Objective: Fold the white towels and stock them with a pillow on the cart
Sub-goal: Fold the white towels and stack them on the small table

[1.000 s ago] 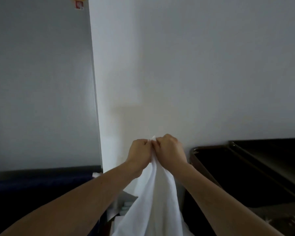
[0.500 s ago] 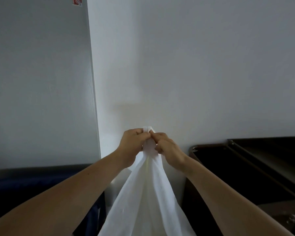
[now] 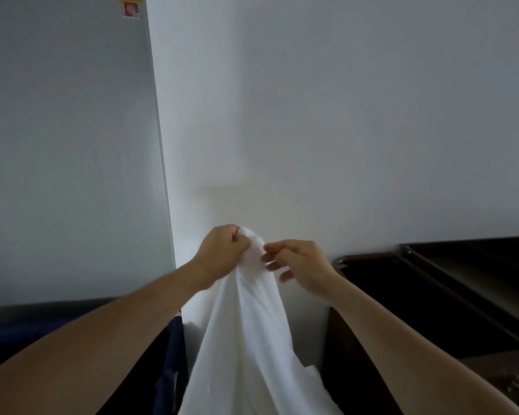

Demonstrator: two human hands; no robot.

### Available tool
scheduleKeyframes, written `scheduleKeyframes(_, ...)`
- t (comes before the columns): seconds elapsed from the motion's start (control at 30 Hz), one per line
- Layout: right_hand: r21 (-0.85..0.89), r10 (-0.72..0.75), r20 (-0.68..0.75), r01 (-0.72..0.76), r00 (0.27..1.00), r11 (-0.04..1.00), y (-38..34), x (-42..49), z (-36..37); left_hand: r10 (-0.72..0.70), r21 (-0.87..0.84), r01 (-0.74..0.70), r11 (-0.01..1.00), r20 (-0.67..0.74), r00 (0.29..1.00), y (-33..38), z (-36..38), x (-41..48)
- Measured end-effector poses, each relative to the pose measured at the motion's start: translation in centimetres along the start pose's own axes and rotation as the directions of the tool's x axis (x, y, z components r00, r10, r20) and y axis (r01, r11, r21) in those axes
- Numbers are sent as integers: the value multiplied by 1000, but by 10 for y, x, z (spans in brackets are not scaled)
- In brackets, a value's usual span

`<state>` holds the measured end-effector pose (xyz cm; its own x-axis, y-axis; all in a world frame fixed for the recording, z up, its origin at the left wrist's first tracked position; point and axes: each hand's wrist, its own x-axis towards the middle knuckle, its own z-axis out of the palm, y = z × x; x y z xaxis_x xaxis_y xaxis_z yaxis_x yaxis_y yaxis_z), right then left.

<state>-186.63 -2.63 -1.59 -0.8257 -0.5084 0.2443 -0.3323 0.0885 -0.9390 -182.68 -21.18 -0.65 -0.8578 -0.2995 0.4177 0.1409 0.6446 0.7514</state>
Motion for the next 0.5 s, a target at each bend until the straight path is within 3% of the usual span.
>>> scheduleKeyframes(0.07, -161, -45, -129, 24, 991, 987, 3, 5, -9, 11, -125, -23, 992, -94, 996, 15, -12, 13)
scheduleKeyframes(0.17, -284, -69, -68, 47, 995, 958, 2, 5, -19, 21, -384, -107, 917, -222, 975, 64, -38, 41)
scheduleKeyframes(0.27, -310, -78, -40, 62, 996, 949, -3, 4, -6, -80, -752, -114, 649, -216, 973, 119, -60, 70)
scheduleKeyframes(0.3, -305, -98, -84, 68, 992, 950, -5, 3, 1, -51, -774, -125, 621, -199, 979, 132, -62, 76)
scheduleKeyframes(0.43, -554, -271, -208, 115, 940, 825, -5, 2, 19, 128, -508, -175, 843, -125, 984, 149, -52, 82)
scheduleKeyframes(0.5, -540, -273, -196, 129, 942, 832, -3, 3, 10, 187, -487, -194, 852, -63, 980, 142, -45, 77)
